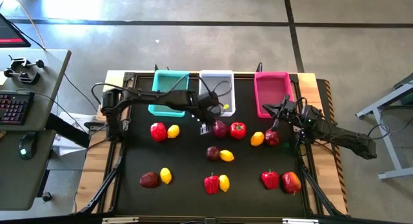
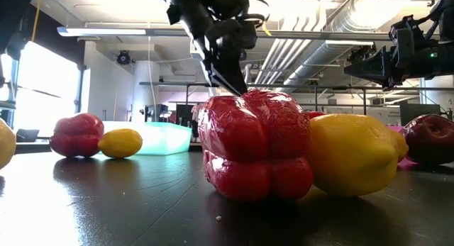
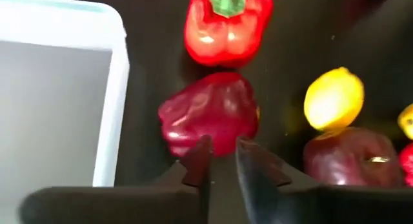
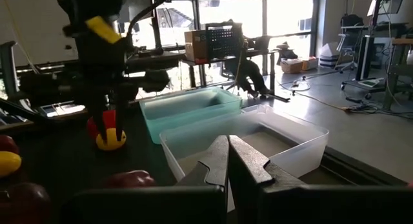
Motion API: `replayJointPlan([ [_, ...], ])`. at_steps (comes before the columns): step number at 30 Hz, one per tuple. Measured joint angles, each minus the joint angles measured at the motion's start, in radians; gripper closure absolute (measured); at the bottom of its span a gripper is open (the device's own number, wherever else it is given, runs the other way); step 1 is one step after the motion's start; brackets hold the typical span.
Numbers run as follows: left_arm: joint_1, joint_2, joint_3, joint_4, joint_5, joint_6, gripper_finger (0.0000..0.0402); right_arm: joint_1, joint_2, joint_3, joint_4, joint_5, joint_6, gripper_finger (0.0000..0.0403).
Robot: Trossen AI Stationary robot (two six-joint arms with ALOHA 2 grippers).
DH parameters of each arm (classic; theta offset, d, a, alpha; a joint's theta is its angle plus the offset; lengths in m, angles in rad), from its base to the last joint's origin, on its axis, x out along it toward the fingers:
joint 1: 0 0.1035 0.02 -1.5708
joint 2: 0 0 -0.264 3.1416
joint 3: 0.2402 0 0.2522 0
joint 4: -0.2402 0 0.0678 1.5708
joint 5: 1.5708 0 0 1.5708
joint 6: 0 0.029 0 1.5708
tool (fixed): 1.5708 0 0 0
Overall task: Sort produce into baskets
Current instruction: Put the apple into the white bin
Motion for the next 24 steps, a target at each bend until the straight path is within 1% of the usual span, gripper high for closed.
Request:
replayJointPlan([
  [4, -0.022, 0.016, 0.000, 0.014, -0.020, -0.008, 0.0277, 0.000, 0.000, 0.000, 0.000, -0.001, 0.033, 0.0402],
  [7, -0.032, 0.020, 0.000, 0.009, -0.023, -0.046, 0.0234, 0.000, 0.001, 0.000, 0.000, -0.001, 0.056, 0.0402],
  [12, -0.045, 0.039, 0.000, 0.005, -0.023, -0.124, 0.0184, 0.000, 0.002, 0.000, 0.000, -0.002, 0.057, 0.0402],
  [15, -0.056, 0.053, 0.000, 0.007, -0.027, -0.135, 0.0169, 0.000, 0.002, 0.000, 0.000, -0.002, 0.056, 0.0402],
  [17, -0.069, 0.063, 0.000, 0.013, -0.053, -0.133, 0.0165, 0.000, 0.003, 0.000, 0.000, -0.002, 0.055, 0.0402],
  [24, -0.087, 0.064, 0.000, -0.004, -0.070, -0.127, 0.0163, 0.000, 0.004, 0.000, 0.000, -0.002, 0.055, 0.0402],
])
